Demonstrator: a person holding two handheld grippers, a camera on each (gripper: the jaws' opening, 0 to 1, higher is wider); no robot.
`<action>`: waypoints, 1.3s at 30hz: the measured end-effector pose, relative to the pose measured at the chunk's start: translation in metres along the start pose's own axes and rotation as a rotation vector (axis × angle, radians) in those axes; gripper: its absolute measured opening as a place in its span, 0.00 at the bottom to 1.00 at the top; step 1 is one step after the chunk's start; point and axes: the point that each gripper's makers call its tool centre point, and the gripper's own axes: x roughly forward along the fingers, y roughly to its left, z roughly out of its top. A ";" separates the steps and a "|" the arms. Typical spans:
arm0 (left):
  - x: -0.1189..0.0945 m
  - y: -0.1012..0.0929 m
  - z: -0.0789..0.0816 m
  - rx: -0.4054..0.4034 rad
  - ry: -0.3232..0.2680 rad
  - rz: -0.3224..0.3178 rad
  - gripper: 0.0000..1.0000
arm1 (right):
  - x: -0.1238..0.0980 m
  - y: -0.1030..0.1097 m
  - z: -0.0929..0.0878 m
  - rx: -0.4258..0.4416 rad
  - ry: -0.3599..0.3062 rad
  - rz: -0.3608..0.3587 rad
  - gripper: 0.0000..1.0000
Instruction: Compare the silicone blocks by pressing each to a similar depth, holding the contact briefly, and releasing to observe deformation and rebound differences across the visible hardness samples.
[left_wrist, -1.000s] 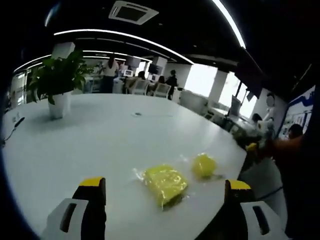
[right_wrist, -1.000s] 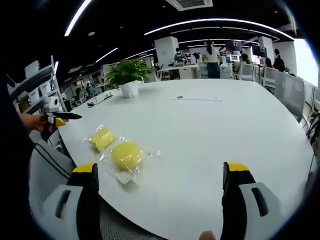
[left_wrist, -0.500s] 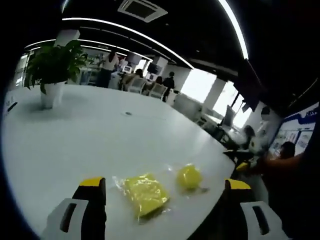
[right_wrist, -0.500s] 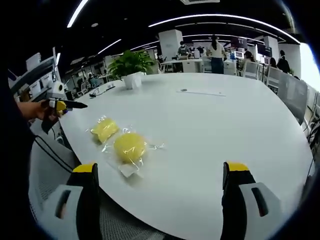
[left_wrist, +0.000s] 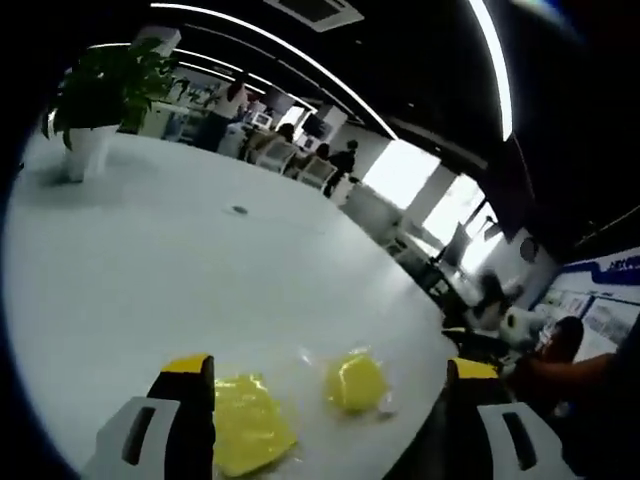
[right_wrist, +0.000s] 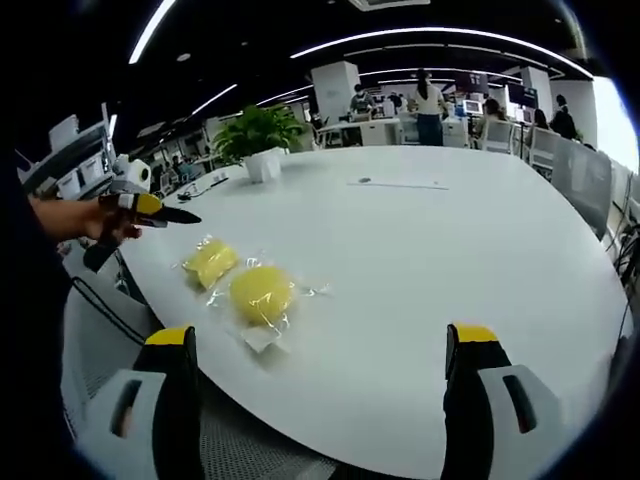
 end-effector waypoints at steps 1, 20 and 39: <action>0.008 -0.003 -0.001 -0.008 0.021 -0.006 0.97 | -0.001 0.000 0.000 0.004 0.001 0.001 0.97; 0.092 -0.004 -0.025 -0.239 0.118 -0.003 0.89 | -0.016 0.001 0.005 0.067 -0.039 0.005 0.97; 0.122 0.022 -0.055 -0.463 0.178 0.112 0.49 | -0.013 0.009 0.007 0.073 -0.038 0.022 0.97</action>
